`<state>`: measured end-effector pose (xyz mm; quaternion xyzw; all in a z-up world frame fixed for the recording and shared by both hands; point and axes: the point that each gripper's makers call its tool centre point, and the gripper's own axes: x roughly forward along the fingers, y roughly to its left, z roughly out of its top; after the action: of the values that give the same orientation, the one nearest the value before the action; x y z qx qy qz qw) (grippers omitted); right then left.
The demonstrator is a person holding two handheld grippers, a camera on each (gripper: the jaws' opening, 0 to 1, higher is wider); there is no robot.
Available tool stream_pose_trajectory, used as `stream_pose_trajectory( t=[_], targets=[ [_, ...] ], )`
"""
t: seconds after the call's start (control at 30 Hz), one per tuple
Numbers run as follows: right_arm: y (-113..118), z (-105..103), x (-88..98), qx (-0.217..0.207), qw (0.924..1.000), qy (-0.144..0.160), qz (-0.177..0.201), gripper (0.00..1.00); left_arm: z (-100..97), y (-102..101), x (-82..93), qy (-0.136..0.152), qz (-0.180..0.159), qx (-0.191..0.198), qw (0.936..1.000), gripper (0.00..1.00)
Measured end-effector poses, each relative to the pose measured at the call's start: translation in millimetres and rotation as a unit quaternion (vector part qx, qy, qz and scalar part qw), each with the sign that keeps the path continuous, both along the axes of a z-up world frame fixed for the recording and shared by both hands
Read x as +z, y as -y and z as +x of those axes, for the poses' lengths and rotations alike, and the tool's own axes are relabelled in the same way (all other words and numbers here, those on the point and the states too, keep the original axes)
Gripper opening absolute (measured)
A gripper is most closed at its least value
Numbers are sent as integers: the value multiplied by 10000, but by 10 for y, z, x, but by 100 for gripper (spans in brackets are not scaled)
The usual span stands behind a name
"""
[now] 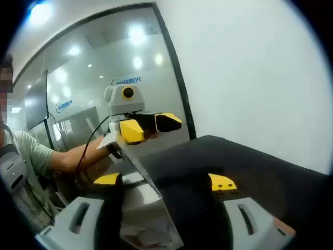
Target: Assemble the cup parts correctly, then place the assembled cup into the box.
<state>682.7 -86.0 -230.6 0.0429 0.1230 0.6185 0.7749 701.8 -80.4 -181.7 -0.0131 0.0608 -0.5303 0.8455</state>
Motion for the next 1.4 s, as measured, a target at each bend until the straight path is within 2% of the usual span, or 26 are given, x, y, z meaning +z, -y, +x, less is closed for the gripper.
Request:
stream_pose_trajectory(
  t=[0.17, 0.27, 0.43, 0.53, 0.67, 0.87, 1.03, 1.13, 1.2, 1.3, 1.4],
  targets=[
    [9, -14, 35, -32, 10000, 89, 5, 60, -92, 21, -25, 9, 49, -88, 9999, 26],
    [19, -57, 137, 53, 9997, 122, 220, 59, -82, 23, -35, 5, 72, -102, 9999, 26],
    [78, -163, 148, 124, 9996, 196, 146, 61, -94, 15, -37, -2, 97, -140, 9999, 26],
    [200, -221, 143, 163, 9994, 292, 109, 65, -102, 6, -44, -11, 83, -154, 9998, 26],
    [370, -303, 224, 179, 9987, 356, 318, 70, -102, 0, -55, -38, 23, -179, 9998, 26],
    [646, -375, 238, -16, 9983, 505, 283, 71, -137, 11, -79, -29, 21, -189, 9998, 26],
    [869, -441, 233, -174, 9980, 532, 302, 70, -196, 55, -65, 106, -1, -224, 9997, 27],
    [911, -441, 219, -434, 9952, 857, 160, 67, -265, 110, -84, 170, 70, -266, 9995, 27],
    [867, -522, 210, -360, 9954, 884, 130, 66, -260, 122, -133, 163, 170, -326, 9992, 27],
    [789, -497, 319, -638, 9865, 1506, 119, 53, -280, 139, -197, 175, 249, -331, 9990, 27],
    [658, -524, 415, -630, 9855, 1556, 228, 50, -278, 126, -201, 158, 259, -319, 9990, 27]
  ],
)
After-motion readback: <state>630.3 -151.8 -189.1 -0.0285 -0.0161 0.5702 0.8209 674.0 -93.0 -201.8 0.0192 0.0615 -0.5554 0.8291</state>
